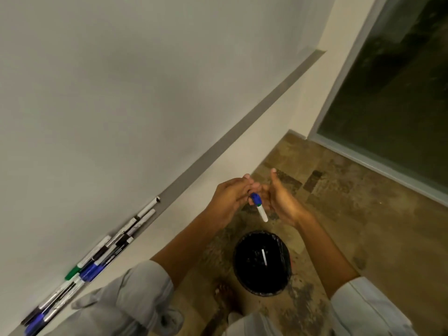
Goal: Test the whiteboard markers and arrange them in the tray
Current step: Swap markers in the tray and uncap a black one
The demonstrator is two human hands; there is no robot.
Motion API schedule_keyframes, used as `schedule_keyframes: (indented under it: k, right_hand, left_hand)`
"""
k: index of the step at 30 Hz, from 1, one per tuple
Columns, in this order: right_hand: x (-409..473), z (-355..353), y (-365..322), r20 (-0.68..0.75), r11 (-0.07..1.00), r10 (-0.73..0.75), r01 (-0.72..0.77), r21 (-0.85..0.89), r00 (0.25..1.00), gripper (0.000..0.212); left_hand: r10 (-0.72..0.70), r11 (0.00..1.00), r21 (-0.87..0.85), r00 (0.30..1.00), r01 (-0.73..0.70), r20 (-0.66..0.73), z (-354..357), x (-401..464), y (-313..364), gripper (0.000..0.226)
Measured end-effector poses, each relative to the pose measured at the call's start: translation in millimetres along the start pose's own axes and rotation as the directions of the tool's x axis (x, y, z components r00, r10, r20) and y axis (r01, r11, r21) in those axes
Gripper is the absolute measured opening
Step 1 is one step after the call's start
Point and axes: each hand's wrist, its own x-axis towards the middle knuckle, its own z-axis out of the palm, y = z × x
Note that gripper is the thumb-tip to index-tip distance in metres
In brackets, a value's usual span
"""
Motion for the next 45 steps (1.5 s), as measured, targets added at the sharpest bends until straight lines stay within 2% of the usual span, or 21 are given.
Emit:
schedule_keyframes:
  k: [2, 6, 9, 12, 17, 21, 24, 29, 36, 41, 45]
  right_hand:
    - [3.4, -10.1, 2.4, -0.071, 0.999, 0.031, -0.033, -0.030, 0.997, 0.106]
    - [8.8, -24.9, 2.5, -0.200, 0.997, 0.073, -0.074, 0.004, 0.977, 0.091]
    - [13.4, -24.7, -3.5, -0.250, 0.996, 0.075, -0.059, 0.071, 0.965, 0.078]
    - [27.3, -9.4, -10.8, -0.250, 0.995, 0.073, -0.054, 0.081, 0.966, 0.072]
    - [60.8, 47.9, -29.4, -0.095, 0.995, 0.087, -0.090, -0.033, 0.992, 0.064]
    - [89.2, 107.4, -37.8, 0.069, 0.980, 0.105, -0.092, -0.175, 0.992, 0.058]
    - [110.1, 152.1, -34.7, 0.157, 0.960, 0.166, -0.123, -0.253, 0.974, 0.054]
    - [136.4, 207.5, -24.9, 0.227, 0.932, 0.256, -0.177, -0.317, 0.940, 0.043]
    - [149.0, 251.8, -20.5, 0.338, 0.923, 0.342, -0.244, -0.298, 0.877, 0.041]
    - [153.7, 276.1, -9.4, 0.373, 0.895, 0.394, -0.259, -0.362, 0.840, 0.039]
    - [153.7, 290.5, 5.0, 0.368, 0.900, 0.368, -0.229, -0.370, 0.854, 0.032]
  left_hand:
    - [-0.065, 0.997, -0.028, 0.996, 0.067, 0.054, 1.8, 5.7, -4.1, 0.035]
    - [-0.122, 0.992, -0.025, 0.986, 0.126, 0.114, -2.8, 13.4, -4.6, 0.040]
    - [-0.114, 0.993, -0.018, 0.991, 0.115, 0.065, -13.0, 15.9, 3.7, 0.041]
    - [-0.083, 0.996, -0.027, 0.994, 0.081, -0.076, -35.6, 16.6, 11.6, 0.040]
    - [-0.011, 0.988, 0.136, 0.917, 0.071, -0.398, -103.6, -0.8, 14.2, 0.028]
    - [-0.063, 0.998, -0.042, 0.755, 0.046, -0.652, -175.8, -26.6, 7.2, 0.021]
    - [-0.121, 0.985, -0.173, 0.636, -0.020, -0.762, -212.5, -49.6, 3.1, 0.020]
    - [-0.180, 0.962, -0.261, 0.532, -0.081, -0.827, -249.9, -80.4, -8.8, 0.026]
    - [-0.258, 0.927, -0.354, 0.468, -0.128, -0.845, -281.4, -98.9, -17.5, 0.025]
    - [-0.209, 0.963, -0.264, 0.467, -0.055, -0.859, -287.0, -96.6, -25.9, 0.025]
    - [-0.189, 0.972, -0.233, 0.479, -0.033, -0.857, -285.5, -92.0, -31.3, 0.033]
